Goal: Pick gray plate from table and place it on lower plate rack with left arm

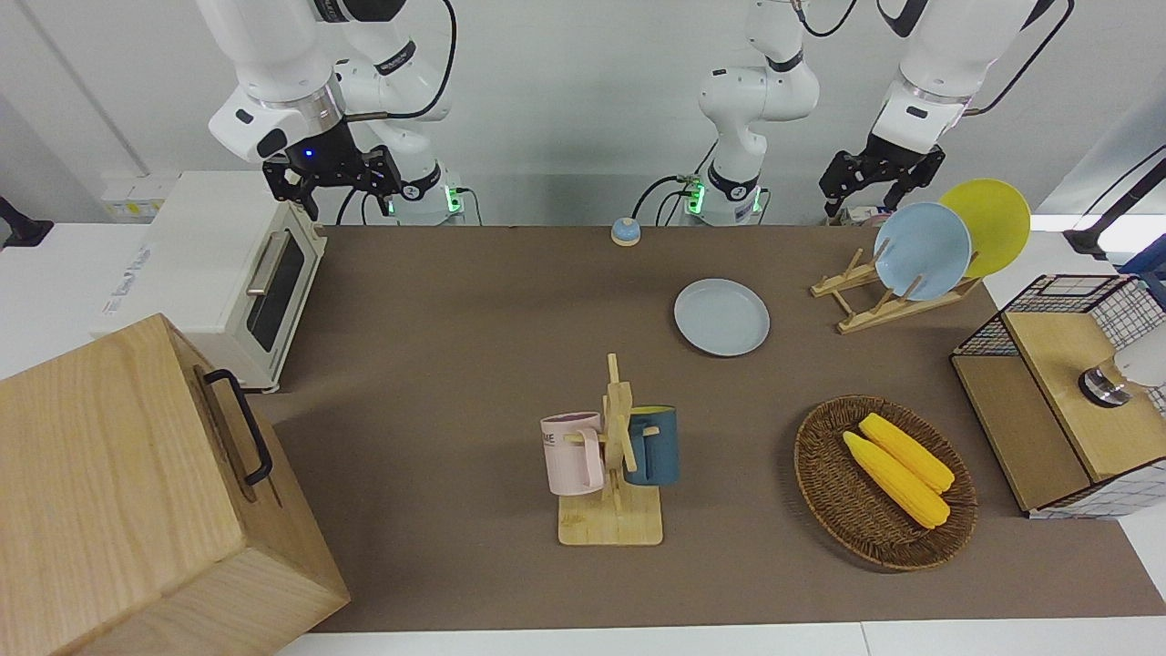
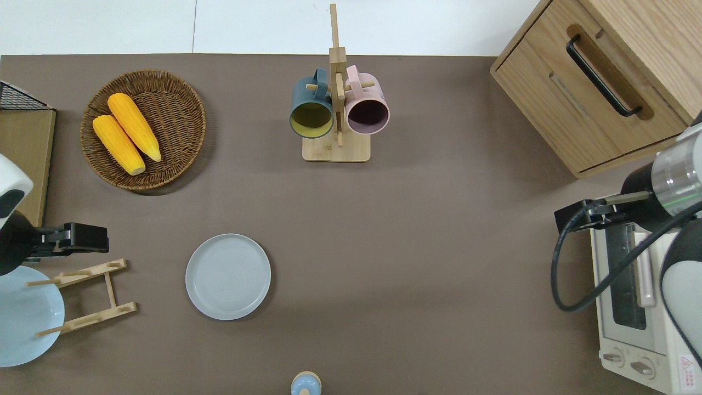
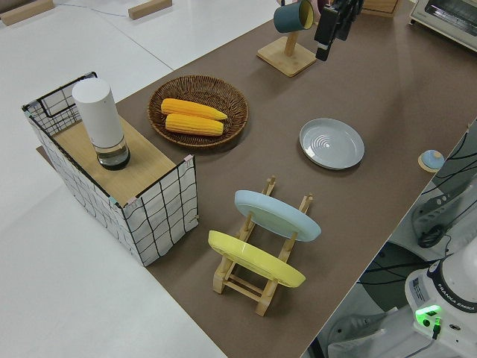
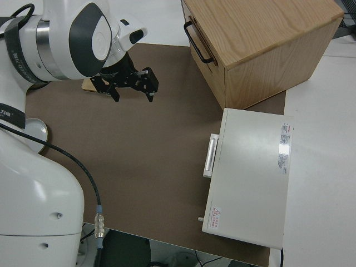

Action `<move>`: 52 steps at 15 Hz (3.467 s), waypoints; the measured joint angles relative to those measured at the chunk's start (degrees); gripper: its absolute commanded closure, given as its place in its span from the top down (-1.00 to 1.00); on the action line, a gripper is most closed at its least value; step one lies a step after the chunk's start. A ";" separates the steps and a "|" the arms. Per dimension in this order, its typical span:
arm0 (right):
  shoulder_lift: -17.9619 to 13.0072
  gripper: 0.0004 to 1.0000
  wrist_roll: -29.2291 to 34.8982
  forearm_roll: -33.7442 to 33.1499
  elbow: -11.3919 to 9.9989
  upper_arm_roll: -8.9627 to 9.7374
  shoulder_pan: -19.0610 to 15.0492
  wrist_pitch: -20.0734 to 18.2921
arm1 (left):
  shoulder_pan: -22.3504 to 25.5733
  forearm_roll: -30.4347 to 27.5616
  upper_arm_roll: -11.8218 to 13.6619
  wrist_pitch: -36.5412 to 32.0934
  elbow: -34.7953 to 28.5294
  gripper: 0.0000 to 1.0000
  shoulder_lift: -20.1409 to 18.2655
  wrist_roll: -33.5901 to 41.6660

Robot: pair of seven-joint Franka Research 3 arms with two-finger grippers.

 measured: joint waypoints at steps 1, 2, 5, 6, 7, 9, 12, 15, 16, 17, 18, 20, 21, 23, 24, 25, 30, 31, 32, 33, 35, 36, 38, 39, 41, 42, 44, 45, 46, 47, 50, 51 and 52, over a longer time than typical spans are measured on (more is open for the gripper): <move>0.00 0.97 0.00 0.00 0.00 0.00 0.00 0.00 | 0.00 0.00 -0.11 0.00 0.00 0.99 0.00 -0.03; 0.00 0.97 0.00 0.00 0.00 0.00 0.00 0.00 | 0.00 0.00 0.01 0.03 0.00 0.99 0.04 -0.90; 0.00 0.97 0.00 0.00 0.00 0.00 0.00 0.00 | 0.02 0.00 0.45 0.05 0.00 0.99 0.27 -1.85; 0.00 0.97 0.00 0.00 0.00 0.00 0.00 0.00 | 0.02 0.00 0.51 0.06 0.00 0.99 0.31 -2.00; 0.00 0.97 0.00 0.00 0.00 0.00 0.00 0.00 | 0.01 0.00 0.50 0.10 0.00 0.99 0.32 -2.12; 0.00 0.97 0.00 0.00 0.00 0.00 0.00 0.00 | 0.01 0.00 0.50 0.10 0.00 0.99 0.38 -2.12; 0.00 0.97 0.00 0.00 0.00 0.00 0.00 0.00 | 0.01 -0.01 0.43 0.09 -0.06 0.99 0.74 -2.15; 0.00 0.97 0.00 0.00 0.00 0.00 0.00 0.00 | 0.04 -0.01 0.50 0.08 -0.20 0.99 1.16 -2.15; 0.00 0.97 0.00 0.00 0.00 0.00 0.00 0.00 | 0.06 -0.01 0.52 0.08 -0.23 0.99 1.30 -2.22; 0.00 0.97 0.00 0.00 0.00 0.00 0.00 0.00 | 0.06 -0.01 0.50 0.08 -0.24 0.99 1.40 -2.33; 0.00 0.97 0.00 0.00 0.00 0.00 0.00 0.00 | 0.05 -0.01 0.41 0.07 -0.27 0.99 1.50 -2.37; 0.00 0.97 0.00 0.00 0.00 0.00 0.00 0.00 | 0.02 -0.28 0.18 0.05 -0.73 0.99 1.77 -2.38; 0.00 0.97 0.00 0.00 0.00 0.00 0.00 0.00 | 0.01 -0.44 0.09 0.14 -1.31 0.99 1.92 -2.38; 0.00 0.97 0.00 0.00 0.00 0.00 0.00 0.00 | 0.00 -0.67 0.00 1.82 -3.67 0.99 2.22 -2.38; 0.00 0.97 0.00 0.00 0.00 0.00 0.00 0.00 | 0.00 -0.75 0.00 3.56 -5.48 0.99 2.38 -2.38; 0.00 0.97 0.00 0.00 0.00 0.00 0.00 0.00 | 0.00 -0.77 0.00 5.11 -7.22 0.99 2.56 -2.38; 0.00 0.97 0.00 0.00 0.00 0.00 0.00 0.00 | -0.02 -0.86 -0.04 13.65 -16.16 0.99 3.06 -2.37; 0.00 0.97 0.00 0.00 0.00 0.00 0.00 0.00 | -0.03 -0.87 -0.12 15.95 -18.35 0.99 3.15 -2.37; 0.00 0.97 0.00 0.00 0.00 0.00 0.00 0.00 | -0.06 -0.88 -0.24 18.59 -20.87 0.99 3.25 -2.37; 0.00 0.97 0.00 0.00 0.00 0.00 0.00 0.00 | -0.15 -0.89 -0.38 21.82 -23.87 0.99 3.32 -2.37; 0.00 0.97 0.00 0.00 0.00 0.00 0.00 0.00 | -0.16 -0.92 -0.98 26.08 -27.36 0.99 3.33 -2.40; 0.00 0.97 0.00 0.00 0.00 0.00 0.00 0.00 | -0.17 -0.93 -1.42 27.58 -28.81 0.99 3.36 -2.54; 0.00 0.97 0.00 0.00 0.00 0.00 0.00 0.00 | -0.17 -0.93 -1.89 29.07 -30.52 0.99 3.72 -2.73; 0.00 0.97 0.00 0.00 0.00 0.00 0.00 0.00 | -0.17 -0.94 -2.03 29.43 -31.01 0.99 4.18 -2.78; 0.00 0.97 0.00 0.00 0.00 0.00 0.00 0.00 | -0.18 -0.94 -2.12 29.74 -31.35 0.99 5.54 -2.81; 0.00 0.97 0.00 0.00 0.00 0.00 0.00 0.00 | -0.17 -0.94 -2.13 29.86 -31.40 0.99 6.35 -2.84; 0.00 0.97 0.00 0.00 0.00 0.00 0.00 0.00 | -0.17 -0.94 -2.13 29.86 -31.51 0.99 7.98 -2.90; 0.00 0.97 0.00 0.00 0.00 0.00 0.00 0.00 | -0.17 -0.94 -2.13 29.86 -31.55 0.99 8.84 -3.04; 0.00 0.97 0.00 0.00 0.00 0.00 0.00 0.00 | -0.17 -0.94 -2.13 29.87 -31.58 0.99 9.68 -3.46; 0.00 0.97 0.00 0.00 0.00 0.00 0.00 0.00 | -0.17 -0.94 -2.13 29.91 -31.60 0.98 10.68 -4.09; 0.00 0.97 0.00 0.00 0.00 0.00 0.00 0.00 | -0.17 -0.94 -2.15 30.29 -31.61 0.83 12.99 -4.92; 0.00 0.97 0.00 0.00 0.00 0.00 0.00 0.00 | -0.17 -0.94 -2.19 30.55 -31.61 0.58 13.62 -5.05; 0.00 0.97 0.00 0.00 0.00 0.00 0.00 0.00 | -0.17 -0.94 -2.23 30.80 -31.60 0.24 13.97 -5.14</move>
